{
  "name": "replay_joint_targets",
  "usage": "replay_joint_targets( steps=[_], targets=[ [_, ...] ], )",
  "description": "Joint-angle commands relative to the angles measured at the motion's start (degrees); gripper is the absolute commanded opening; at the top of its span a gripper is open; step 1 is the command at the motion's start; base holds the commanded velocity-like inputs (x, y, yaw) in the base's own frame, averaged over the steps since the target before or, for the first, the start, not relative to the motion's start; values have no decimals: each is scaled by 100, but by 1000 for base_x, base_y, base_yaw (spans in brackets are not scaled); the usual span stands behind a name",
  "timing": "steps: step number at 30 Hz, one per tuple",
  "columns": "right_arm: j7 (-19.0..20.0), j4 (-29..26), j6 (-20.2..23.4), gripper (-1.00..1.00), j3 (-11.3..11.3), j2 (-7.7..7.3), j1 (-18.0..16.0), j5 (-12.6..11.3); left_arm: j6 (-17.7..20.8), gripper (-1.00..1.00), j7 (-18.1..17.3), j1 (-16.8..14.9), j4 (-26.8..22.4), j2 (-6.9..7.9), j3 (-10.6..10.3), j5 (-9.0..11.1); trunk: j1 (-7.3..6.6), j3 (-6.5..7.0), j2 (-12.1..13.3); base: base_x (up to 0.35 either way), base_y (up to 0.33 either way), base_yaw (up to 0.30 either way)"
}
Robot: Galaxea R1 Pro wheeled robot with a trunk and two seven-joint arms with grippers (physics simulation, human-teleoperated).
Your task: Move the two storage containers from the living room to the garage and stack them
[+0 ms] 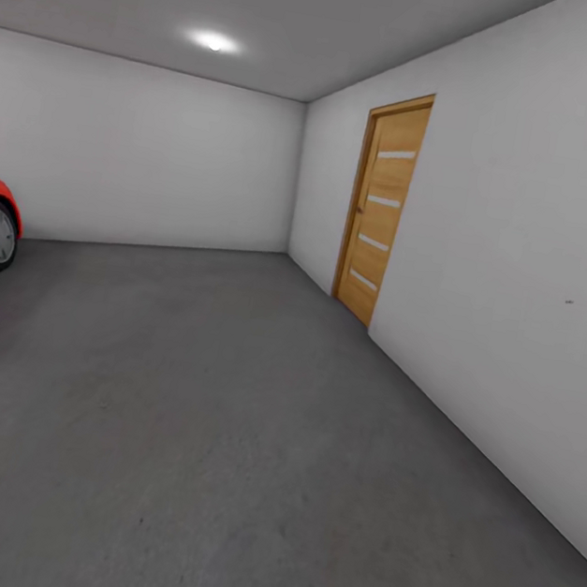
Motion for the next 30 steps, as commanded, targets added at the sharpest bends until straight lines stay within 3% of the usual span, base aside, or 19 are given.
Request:
replay_joint_targets(
  steps=[1,30],
  targets=[
    [-1,1,-19,100,0,1,-1,-9,-15,100,1,-2,2,0,16,6,3,-5,-2,322,0,0],
    [-1,1,-20,100,2,6,-1,-10,-13,100,0,-2,12,1,16,0,3,-5,-2,322,0,0]
  ],
)
